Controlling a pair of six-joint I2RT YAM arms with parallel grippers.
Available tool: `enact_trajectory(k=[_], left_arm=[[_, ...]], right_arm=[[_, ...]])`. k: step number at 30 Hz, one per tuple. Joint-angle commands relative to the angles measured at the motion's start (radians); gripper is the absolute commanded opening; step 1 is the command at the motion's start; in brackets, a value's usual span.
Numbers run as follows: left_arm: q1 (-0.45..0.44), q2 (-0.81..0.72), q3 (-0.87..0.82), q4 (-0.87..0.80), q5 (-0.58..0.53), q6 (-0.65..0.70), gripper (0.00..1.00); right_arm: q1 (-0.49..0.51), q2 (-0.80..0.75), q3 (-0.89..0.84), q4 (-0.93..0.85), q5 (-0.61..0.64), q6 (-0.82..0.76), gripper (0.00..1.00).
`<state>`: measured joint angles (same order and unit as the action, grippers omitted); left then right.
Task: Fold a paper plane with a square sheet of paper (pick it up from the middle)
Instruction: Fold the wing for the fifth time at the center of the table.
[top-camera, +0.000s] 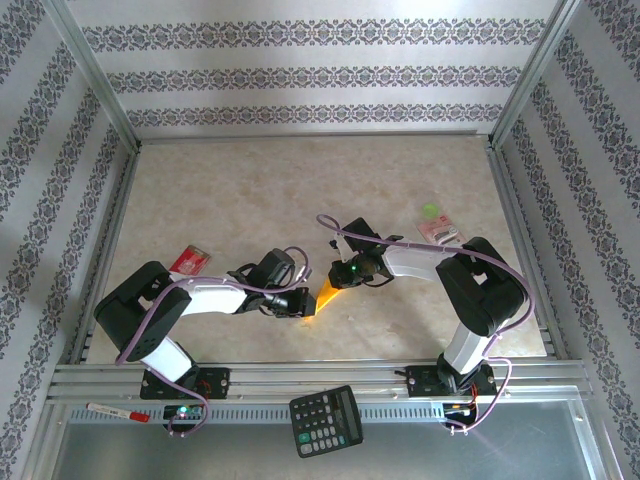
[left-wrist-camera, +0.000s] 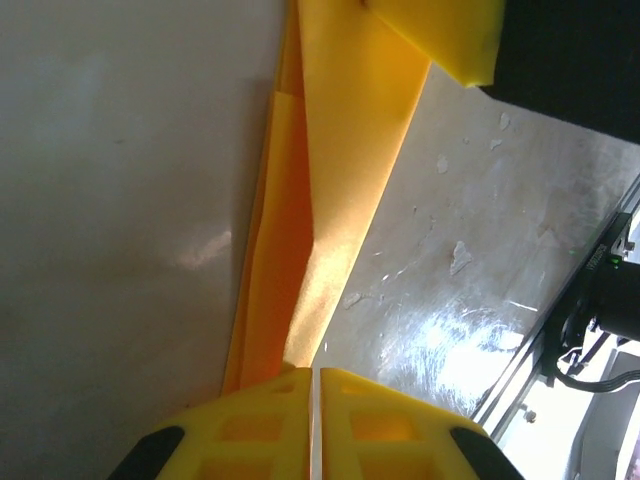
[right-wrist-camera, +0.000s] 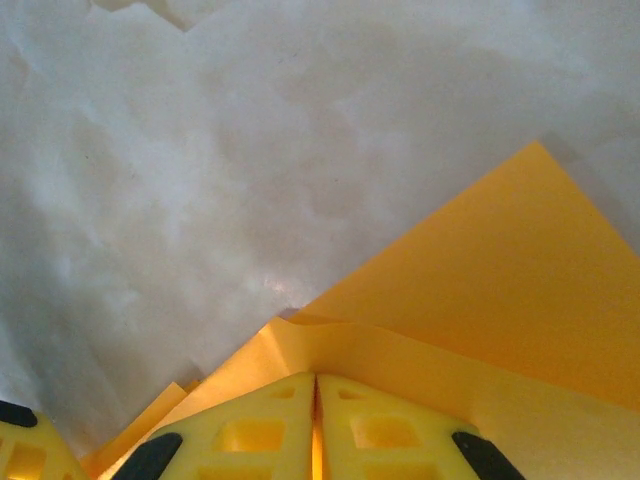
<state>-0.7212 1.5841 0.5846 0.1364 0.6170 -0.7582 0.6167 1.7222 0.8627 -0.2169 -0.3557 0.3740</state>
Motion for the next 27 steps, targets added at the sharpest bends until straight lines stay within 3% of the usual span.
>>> enact_trajectory(k=[1, 20, 27], left_arm=[[0.028, -0.008, -0.013, -0.035, -0.025, 0.031, 0.11], [0.099, 0.035, -0.035, 0.000, 0.020, 0.038, 0.10], [0.097, -0.109, -0.077, 0.059, 0.018, 0.028, 0.12]], right_arm=[[-0.020, 0.044, -0.013, -0.076, 0.083, -0.029, 0.11], [-0.028, 0.053, -0.006, -0.089, 0.089, -0.042, 0.11], [-0.028, 0.051, 0.000, -0.088, 0.084, -0.039, 0.11]])
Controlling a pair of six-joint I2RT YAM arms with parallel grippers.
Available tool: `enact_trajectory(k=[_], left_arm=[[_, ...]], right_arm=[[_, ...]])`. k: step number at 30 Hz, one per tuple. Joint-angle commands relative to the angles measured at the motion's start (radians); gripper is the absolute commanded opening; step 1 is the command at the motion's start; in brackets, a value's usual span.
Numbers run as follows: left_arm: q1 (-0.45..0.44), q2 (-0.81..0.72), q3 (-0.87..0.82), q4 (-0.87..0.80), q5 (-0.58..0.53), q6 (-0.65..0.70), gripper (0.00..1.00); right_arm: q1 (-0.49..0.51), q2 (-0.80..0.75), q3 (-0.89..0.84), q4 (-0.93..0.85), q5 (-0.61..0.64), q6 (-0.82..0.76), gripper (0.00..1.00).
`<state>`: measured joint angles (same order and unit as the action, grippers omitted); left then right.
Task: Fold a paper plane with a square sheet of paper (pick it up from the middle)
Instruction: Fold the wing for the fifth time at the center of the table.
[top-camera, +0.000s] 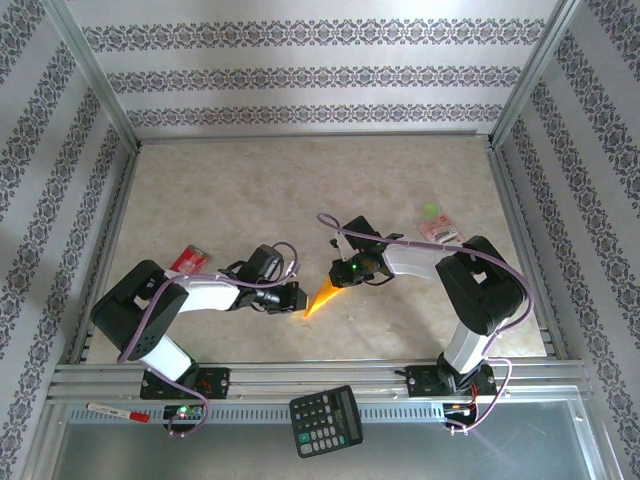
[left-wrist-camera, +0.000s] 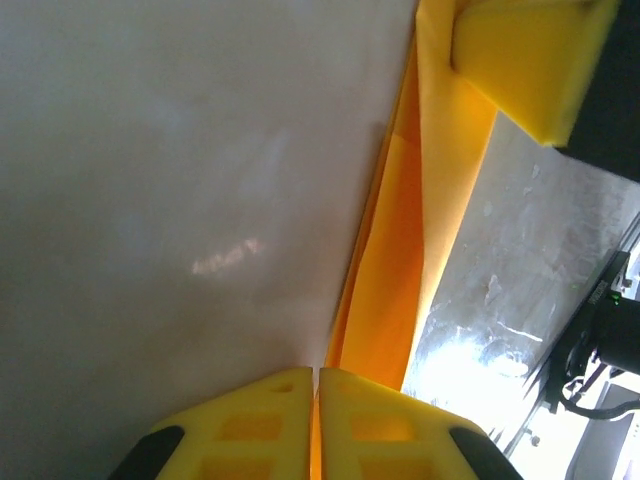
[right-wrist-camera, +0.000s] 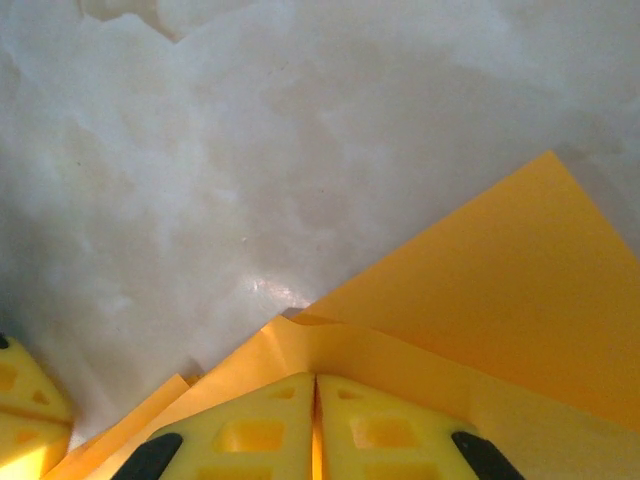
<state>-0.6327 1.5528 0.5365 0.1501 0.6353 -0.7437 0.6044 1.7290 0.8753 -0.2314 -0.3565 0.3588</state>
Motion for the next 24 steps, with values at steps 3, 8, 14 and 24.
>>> enact_trajectory(k=[3, 8, 14, 24], left_arm=[[-0.021, -0.150, -0.040, 0.026, -0.046, 0.060, 0.24], [-0.071, -0.135, 0.009, -0.096, -0.100, 0.163, 0.35], [-0.100, -0.057, 0.046, -0.128, -0.097, 0.201, 0.41], [-0.104, 0.007, 0.060, -0.110, -0.061, 0.202, 0.26]], right_arm=[[-0.017, 0.046, -0.012, -0.075, 0.085, -0.023, 0.11], [-0.020, 0.043, -0.010, -0.071, 0.076, -0.022, 0.11], [-0.022, 0.049, -0.009, -0.069, 0.072, -0.021, 0.11], [-0.025, 0.044, -0.022, -0.064, 0.071, -0.020, 0.11]])
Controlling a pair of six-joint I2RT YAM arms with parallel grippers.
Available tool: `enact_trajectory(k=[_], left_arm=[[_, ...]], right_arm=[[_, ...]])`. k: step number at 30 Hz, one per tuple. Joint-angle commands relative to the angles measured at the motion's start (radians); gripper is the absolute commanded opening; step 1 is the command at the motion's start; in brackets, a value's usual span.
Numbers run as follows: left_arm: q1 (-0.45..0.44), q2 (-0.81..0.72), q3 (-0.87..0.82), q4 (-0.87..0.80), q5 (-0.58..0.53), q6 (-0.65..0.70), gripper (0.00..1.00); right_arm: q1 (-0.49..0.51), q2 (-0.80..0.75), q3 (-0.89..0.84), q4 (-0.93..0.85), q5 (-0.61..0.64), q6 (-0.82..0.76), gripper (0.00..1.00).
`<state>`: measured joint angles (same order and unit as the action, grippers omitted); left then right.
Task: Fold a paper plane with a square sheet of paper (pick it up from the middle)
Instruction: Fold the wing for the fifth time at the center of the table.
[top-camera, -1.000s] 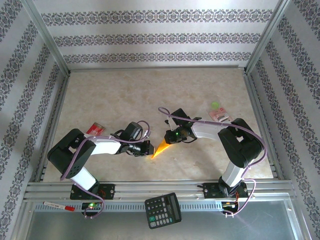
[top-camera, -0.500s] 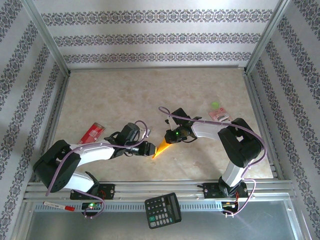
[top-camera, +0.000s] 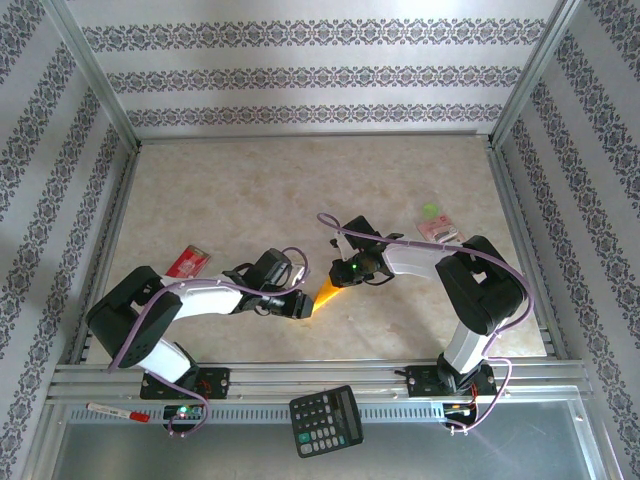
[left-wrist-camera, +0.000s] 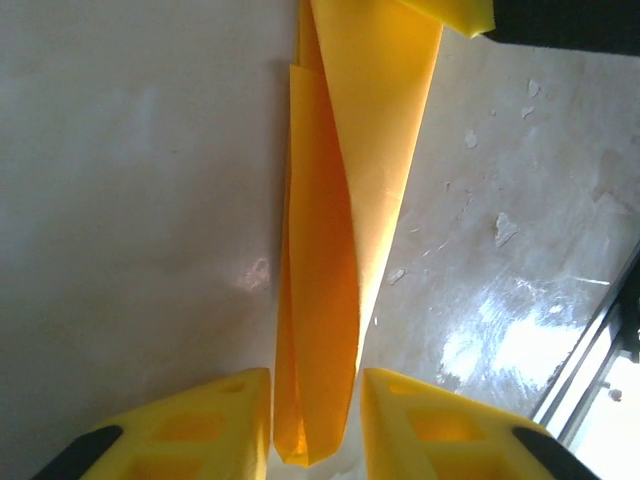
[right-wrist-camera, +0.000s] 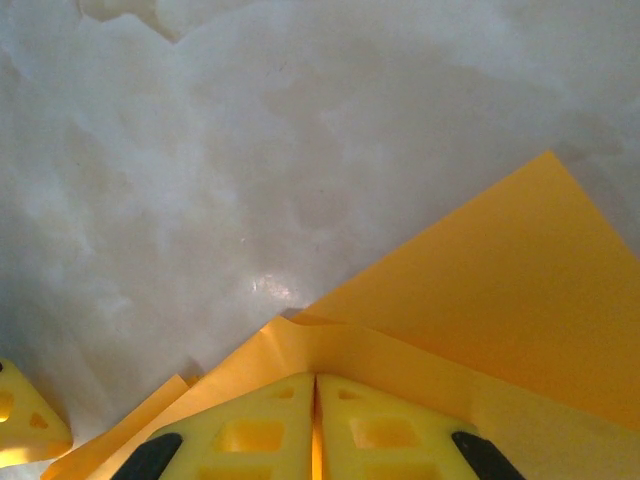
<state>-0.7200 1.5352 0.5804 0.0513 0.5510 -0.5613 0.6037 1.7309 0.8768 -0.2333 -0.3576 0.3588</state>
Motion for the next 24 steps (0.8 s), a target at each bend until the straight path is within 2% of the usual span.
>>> enact_trajectory(k=[1, 9, 24], left_arm=[[-0.016, 0.026, 0.018, -0.011, 0.024, 0.019, 0.24], [-0.017, 0.045, 0.024, -0.005, 0.043, 0.012, 0.16], [-0.016, 0.011, -0.014, -0.005, 0.041, -0.036, 0.11]], right_arm=[[-0.024, 0.038, -0.025, -0.062, 0.072, -0.020, 0.11], [-0.025, 0.040, -0.027, -0.059, 0.072, -0.020, 0.11], [-0.065, 0.011, -0.014, -0.070, 0.055, -0.031, 0.12]])
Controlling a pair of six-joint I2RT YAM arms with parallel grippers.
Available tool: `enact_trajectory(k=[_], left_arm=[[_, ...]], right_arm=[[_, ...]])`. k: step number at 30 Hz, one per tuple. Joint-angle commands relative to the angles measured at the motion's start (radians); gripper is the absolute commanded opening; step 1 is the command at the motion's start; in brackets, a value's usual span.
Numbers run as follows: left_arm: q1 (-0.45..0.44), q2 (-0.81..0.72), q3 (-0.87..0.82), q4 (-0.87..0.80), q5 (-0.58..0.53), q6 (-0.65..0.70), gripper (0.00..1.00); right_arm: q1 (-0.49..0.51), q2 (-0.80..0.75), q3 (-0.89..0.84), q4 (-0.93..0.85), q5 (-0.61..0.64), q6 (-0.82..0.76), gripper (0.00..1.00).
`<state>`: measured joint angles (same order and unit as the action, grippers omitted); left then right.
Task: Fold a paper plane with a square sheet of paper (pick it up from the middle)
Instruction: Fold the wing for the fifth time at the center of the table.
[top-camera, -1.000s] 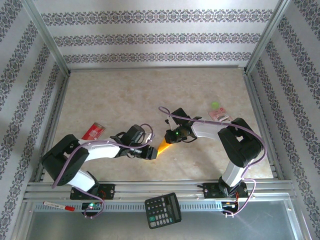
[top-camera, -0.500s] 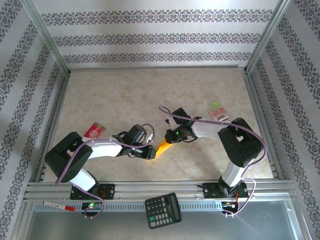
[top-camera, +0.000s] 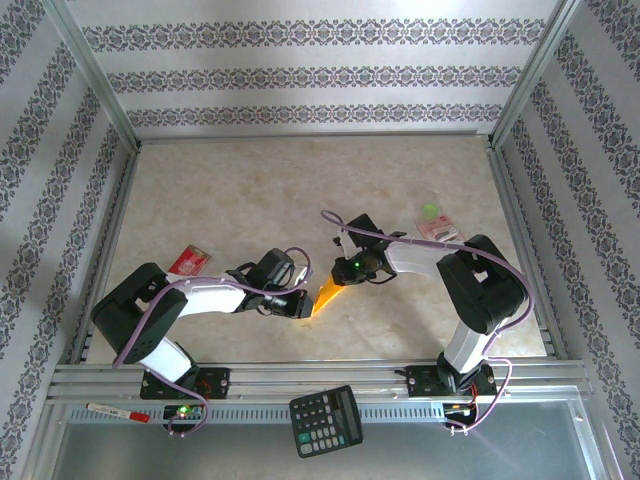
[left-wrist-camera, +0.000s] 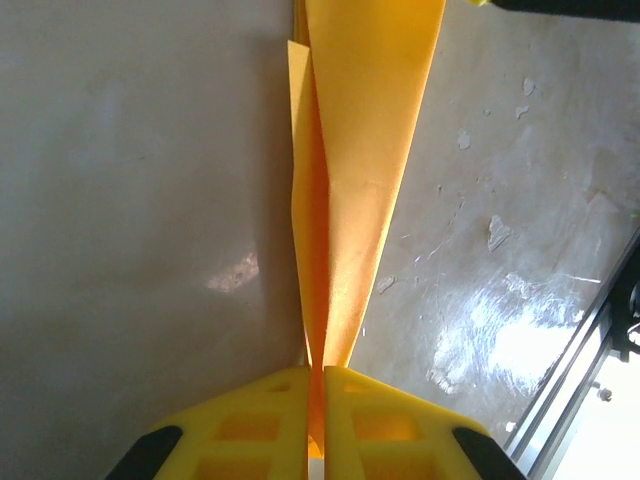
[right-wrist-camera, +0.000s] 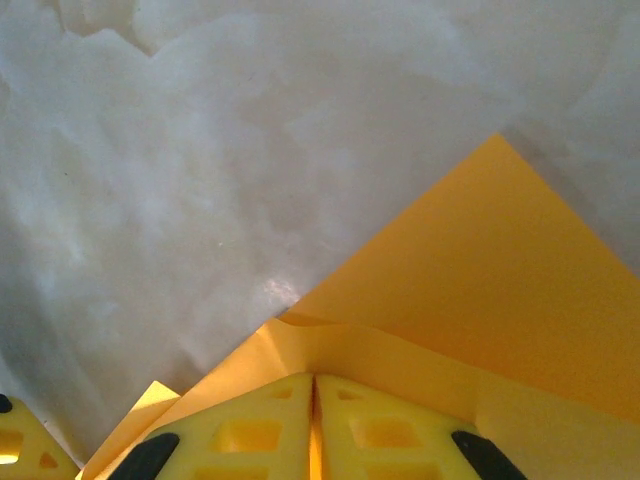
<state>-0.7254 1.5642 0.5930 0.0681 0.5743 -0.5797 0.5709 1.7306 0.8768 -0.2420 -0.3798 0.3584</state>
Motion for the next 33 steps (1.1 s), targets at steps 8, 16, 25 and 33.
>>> enact_trajectory(k=[8, 16, 25, 33], left_arm=[[-0.011, -0.045, -0.044, -0.012, 0.024, -0.037, 0.13], [-0.011, -0.132, -0.016, -0.068, -0.009, -0.032, 0.27], [-0.057, -0.098, 0.039, 0.055, 0.074, -0.087, 0.11], [-0.067, 0.034, 0.111, 0.070, 0.041, -0.071, 0.06]], right_arm=[[-0.038, 0.029, -0.002, -0.057, 0.047, -0.029, 0.12], [-0.042, 0.036, -0.005, -0.056, 0.043, -0.030, 0.11], [-0.042, 0.037, -0.018, -0.036, 0.038, -0.023, 0.11], [-0.041, 0.043, -0.026, -0.026, 0.035, -0.019, 0.11]])
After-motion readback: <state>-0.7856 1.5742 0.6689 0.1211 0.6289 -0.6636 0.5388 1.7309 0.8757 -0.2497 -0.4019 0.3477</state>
